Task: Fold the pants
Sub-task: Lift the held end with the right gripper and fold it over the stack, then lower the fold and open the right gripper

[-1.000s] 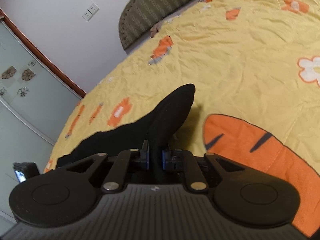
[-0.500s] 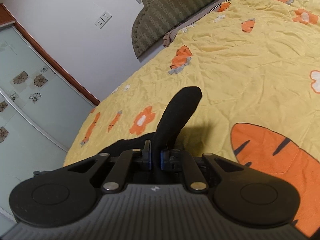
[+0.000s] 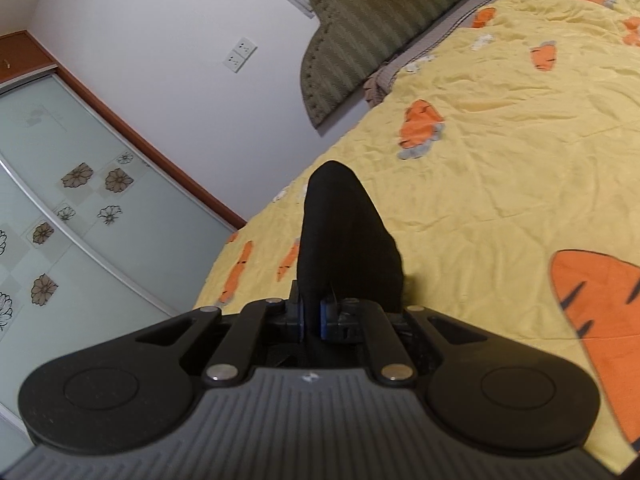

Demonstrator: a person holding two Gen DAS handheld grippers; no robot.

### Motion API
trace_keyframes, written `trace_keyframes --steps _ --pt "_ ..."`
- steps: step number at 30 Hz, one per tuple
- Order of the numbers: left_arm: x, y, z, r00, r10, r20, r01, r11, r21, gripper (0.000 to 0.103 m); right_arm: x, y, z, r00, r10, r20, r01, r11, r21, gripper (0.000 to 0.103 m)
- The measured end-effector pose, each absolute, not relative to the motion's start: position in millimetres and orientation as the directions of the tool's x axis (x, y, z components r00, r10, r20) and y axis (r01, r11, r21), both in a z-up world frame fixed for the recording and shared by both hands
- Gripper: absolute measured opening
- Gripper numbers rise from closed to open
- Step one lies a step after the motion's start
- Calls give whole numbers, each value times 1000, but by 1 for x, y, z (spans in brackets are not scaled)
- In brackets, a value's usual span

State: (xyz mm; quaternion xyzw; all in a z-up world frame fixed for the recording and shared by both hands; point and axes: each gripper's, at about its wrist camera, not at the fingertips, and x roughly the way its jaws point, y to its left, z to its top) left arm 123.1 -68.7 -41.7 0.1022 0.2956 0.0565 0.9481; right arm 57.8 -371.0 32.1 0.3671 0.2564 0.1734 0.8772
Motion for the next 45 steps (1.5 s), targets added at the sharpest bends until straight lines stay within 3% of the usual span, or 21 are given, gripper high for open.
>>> trace_keyframes --steps 17,26,36,45 --pt "123 61 -21 798 353 -488 -268 934 237 98 83 -259 73 753 603 -265 -237 623 745 8" --pt "113 145 -28 720 484 -498 -418 875 247 98 121 -176 66 661 704 -261 -273 549 790 8" --pt "107 194 -37 660 529 -534 -489 842 229 98 150 -95 38 573 767 -290 -240 495 835 8" --pt "104 208 -39 644 542 -539 -504 831 235 98 175 -31 -3 516 759 -396 -174 546 819 9"
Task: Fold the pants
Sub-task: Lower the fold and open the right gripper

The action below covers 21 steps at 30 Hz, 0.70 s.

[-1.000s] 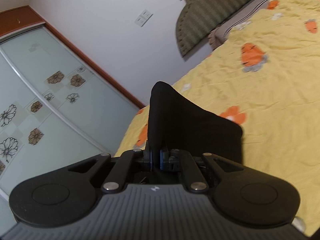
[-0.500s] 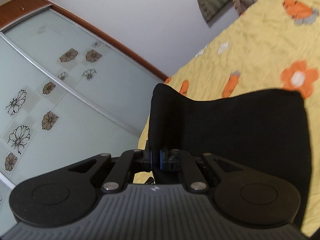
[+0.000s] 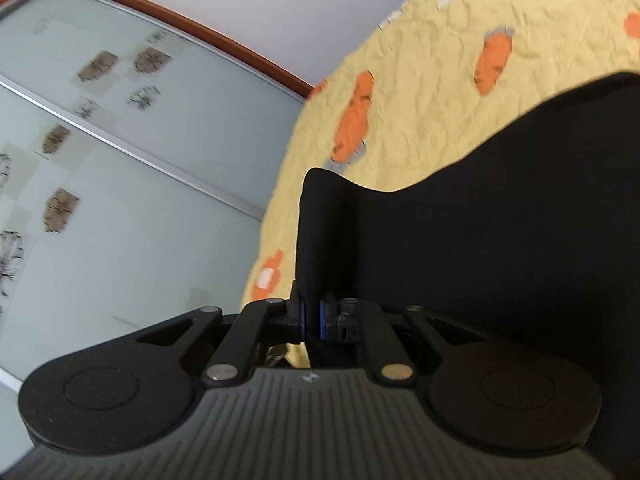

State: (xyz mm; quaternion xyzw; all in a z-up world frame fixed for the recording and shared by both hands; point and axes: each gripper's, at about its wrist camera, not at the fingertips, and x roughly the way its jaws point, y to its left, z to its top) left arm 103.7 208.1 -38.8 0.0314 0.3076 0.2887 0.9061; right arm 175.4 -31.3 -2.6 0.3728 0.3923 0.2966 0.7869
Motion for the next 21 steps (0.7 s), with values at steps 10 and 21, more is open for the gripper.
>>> trace_keyframes --steps 10,21 --pt "99 219 -29 638 546 -543 -524 825 213 98 183 11 -10 396 851 -344 -264 465 845 56" --pt "102 194 13 744 414 -525 -434 896 93 98 103 58 1 657 492 -571 -600 800 0 54"
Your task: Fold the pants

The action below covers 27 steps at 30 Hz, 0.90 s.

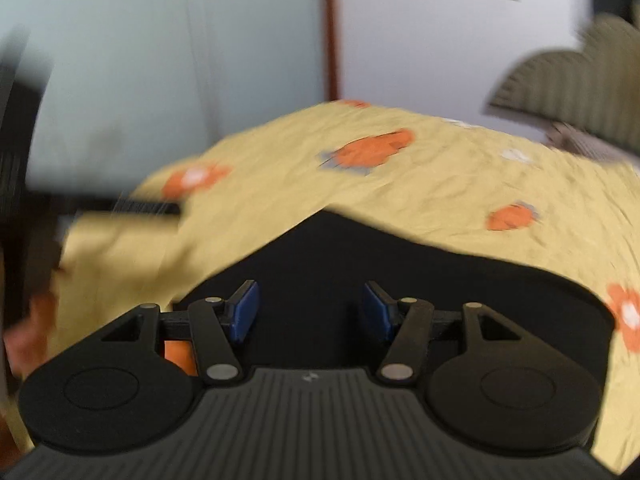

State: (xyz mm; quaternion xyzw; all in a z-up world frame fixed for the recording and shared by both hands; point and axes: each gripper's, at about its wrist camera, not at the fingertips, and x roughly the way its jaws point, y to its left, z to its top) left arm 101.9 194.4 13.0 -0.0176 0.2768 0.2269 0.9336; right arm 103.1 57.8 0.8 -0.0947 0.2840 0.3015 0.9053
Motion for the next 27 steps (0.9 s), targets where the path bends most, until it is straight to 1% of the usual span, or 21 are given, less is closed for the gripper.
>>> trace_keyframes --steps 2,3,4,6,8,11,12,15,18,20,22,24,25,27 --pt "105 188 20 759 402 -513 -411 906 101 98 92 89 -18 672 435 -599 -637 752 -169 54" --pt "106 184 24 775 381 -505 -385 917 101 98 89 100 -28 692 417 -589 -642 729 -238 54" --pt "107 182 27 789 358 -498 -359 928 99 98 89 103 -29 706 422 -569 -635 732 -245 54" --pt "113 176 31 823 271 -499 -269 960 77 98 93 92 -20 678 453 -578 -636 756 -154 54" --pt "124 169 31 847 143 -512 -150 988 29 98 96 69 -4 670 495 -553 -628 775 -67 54" --pt "143 152 22 847 16 -531 -28 1000 -14 98 99 24 11 746 442 -499 -541 838 -65 59" --pt "151 144 16 842 4 -540 -10 1000 -8 98 107 10 14 760 422 -494 -508 860 -47 59" --pt "171 126 -6 815 43 -577 -12 998 57 98 134 -42 13 764 390 -514 -400 911 96 59" --pt "181 122 -34 789 131 -600 -55 988 144 98 164 -83 3 737 394 -548 -337 918 208 59" --pt "178 123 -43 788 129 -601 -59 989 135 98 186 -107 -8 728 386 -567 -289 922 257 60" --pt "172 125 -42 797 127 -590 -61 990 130 98 206 -137 -20 750 311 -584 -167 943 287 60" --pt "167 122 -33 799 148 -583 -67 985 158 98 218 -166 -28 753 208 -624 -17 954 298 61" --pt "165 119 -29 806 151 -572 -66 984 167 98 215 -177 -26 763 192 -618 11 951 309 60" --pt "164 109 -18 818 121 -563 -44 988 149 98 199 -188 -16 786 238 -571 -38 940 338 61"
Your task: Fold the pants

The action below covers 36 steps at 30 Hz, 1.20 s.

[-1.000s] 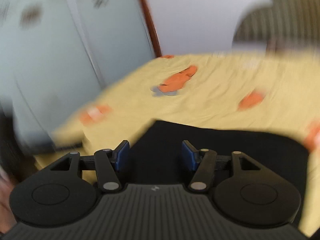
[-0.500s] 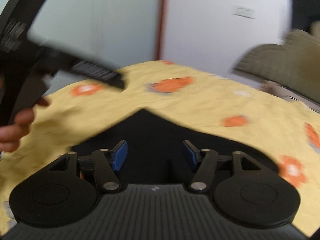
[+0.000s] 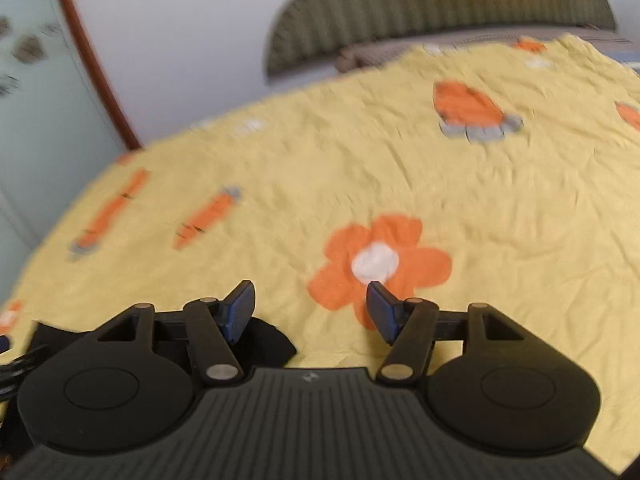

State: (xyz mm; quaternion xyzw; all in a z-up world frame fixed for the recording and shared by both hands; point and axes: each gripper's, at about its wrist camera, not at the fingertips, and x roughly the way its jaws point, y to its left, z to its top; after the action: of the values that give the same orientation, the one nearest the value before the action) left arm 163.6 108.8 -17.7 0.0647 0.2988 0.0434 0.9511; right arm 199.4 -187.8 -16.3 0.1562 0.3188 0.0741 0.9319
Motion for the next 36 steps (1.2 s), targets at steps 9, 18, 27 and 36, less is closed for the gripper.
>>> trace_keyframes --steps 9,18,27,36 --pt "138 40 -20 804 -85 -588 196 972 129 98 186 -170 -42 701 296 -648 -119 946 302 84" --pt "91 18 -45 770 -165 -616 392 885 253 98 99 -218 -74 610 678 -411 -160 613 774 82" --pt "86 16 -36 784 -131 -607 348 902 254 98 100 -206 -85 572 746 -342 -129 493 860 68" --pt "89 12 -41 785 -114 -608 319 917 239 98 172 -195 -94 577 744 -338 -66 454 888 58"
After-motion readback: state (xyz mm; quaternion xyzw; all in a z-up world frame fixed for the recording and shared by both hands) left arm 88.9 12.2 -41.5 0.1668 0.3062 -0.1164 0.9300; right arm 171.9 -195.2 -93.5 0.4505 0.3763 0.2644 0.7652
